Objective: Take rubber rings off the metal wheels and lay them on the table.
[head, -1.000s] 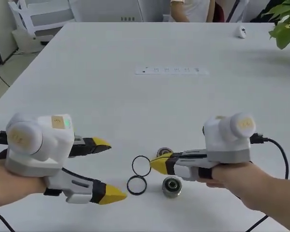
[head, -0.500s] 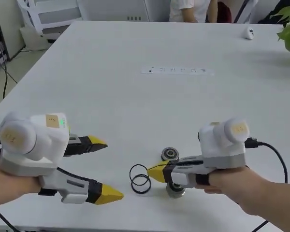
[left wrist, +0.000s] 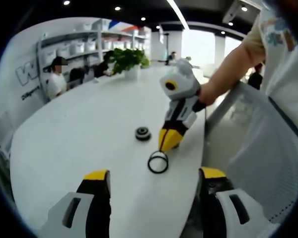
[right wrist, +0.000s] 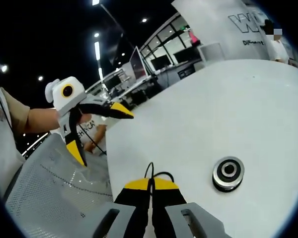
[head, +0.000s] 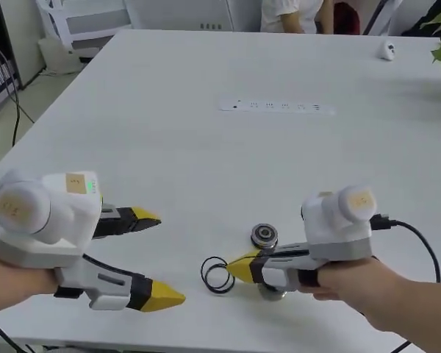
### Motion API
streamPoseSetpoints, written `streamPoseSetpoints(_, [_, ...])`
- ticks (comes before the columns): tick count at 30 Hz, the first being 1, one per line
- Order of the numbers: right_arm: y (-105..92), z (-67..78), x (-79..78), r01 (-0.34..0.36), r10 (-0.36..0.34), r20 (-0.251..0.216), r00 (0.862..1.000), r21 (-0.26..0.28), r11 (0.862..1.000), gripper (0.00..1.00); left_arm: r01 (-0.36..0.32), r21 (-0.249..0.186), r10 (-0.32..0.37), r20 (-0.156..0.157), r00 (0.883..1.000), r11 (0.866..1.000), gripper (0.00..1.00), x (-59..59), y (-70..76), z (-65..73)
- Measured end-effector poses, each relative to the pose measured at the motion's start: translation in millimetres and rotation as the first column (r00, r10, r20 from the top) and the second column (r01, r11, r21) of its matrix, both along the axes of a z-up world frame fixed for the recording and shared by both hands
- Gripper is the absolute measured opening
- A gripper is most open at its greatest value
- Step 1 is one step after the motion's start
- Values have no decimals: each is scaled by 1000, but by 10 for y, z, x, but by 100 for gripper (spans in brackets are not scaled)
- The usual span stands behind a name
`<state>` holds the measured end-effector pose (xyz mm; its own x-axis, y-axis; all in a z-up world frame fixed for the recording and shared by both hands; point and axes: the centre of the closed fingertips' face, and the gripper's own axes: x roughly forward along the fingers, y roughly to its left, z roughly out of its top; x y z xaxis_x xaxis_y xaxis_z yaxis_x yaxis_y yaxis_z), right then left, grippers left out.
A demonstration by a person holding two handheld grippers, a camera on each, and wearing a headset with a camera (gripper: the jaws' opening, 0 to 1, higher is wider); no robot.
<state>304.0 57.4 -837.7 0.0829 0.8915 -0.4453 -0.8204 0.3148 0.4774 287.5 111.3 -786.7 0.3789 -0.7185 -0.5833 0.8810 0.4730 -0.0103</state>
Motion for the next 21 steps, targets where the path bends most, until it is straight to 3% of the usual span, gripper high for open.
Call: streamPoseSetpoints(21, [-71, -143, 47, 25, -25, -17, 1000, -47, 999, 0, 3, 11, -3, -12, 1000, 1000, 73, -3, 2, -39])
